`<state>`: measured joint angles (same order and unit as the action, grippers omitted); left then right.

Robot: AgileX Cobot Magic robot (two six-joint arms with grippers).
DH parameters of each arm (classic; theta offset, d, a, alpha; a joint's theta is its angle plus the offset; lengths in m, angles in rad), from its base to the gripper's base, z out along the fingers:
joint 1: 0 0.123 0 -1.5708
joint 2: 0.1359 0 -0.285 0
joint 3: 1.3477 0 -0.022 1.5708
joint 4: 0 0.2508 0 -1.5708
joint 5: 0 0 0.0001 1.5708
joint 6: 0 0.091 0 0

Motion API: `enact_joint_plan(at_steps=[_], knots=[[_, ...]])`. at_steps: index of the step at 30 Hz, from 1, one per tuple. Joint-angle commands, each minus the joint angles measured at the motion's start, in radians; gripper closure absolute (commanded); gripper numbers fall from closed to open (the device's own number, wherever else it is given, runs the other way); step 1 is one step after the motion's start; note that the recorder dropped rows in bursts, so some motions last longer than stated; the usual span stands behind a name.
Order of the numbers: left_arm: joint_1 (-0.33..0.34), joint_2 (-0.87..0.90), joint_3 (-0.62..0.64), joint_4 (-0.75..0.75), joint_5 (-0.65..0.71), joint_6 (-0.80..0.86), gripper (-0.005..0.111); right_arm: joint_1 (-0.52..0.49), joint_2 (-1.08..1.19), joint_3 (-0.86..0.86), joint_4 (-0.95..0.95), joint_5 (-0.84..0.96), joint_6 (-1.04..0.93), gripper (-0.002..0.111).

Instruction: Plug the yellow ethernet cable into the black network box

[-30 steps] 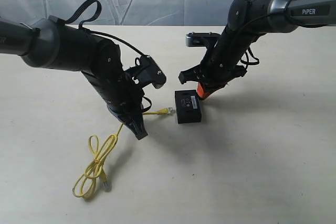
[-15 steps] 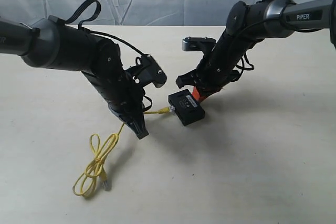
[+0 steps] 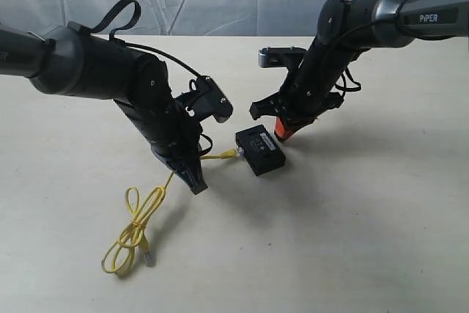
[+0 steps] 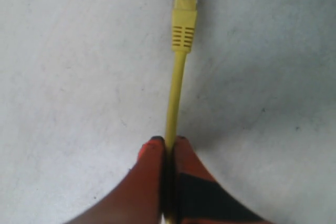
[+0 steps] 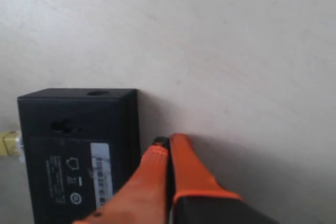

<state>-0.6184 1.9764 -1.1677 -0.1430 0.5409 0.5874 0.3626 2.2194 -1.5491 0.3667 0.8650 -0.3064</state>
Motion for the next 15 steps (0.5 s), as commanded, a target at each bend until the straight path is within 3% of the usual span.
enact_joint_plan(at_steps=[1, 15], knots=[[-0.002, -0.003, -0.001, -0.013, -0.004, 0.000, 0.107, -0.002, -0.011, -0.002, -0.010, 0.006, 0.003, 0.109], [-0.002, -0.017, -0.001, 0.002, -0.025, -0.004, 0.107, -0.002, -0.011, -0.002, -0.010, -0.001, 0.003, 0.109]])
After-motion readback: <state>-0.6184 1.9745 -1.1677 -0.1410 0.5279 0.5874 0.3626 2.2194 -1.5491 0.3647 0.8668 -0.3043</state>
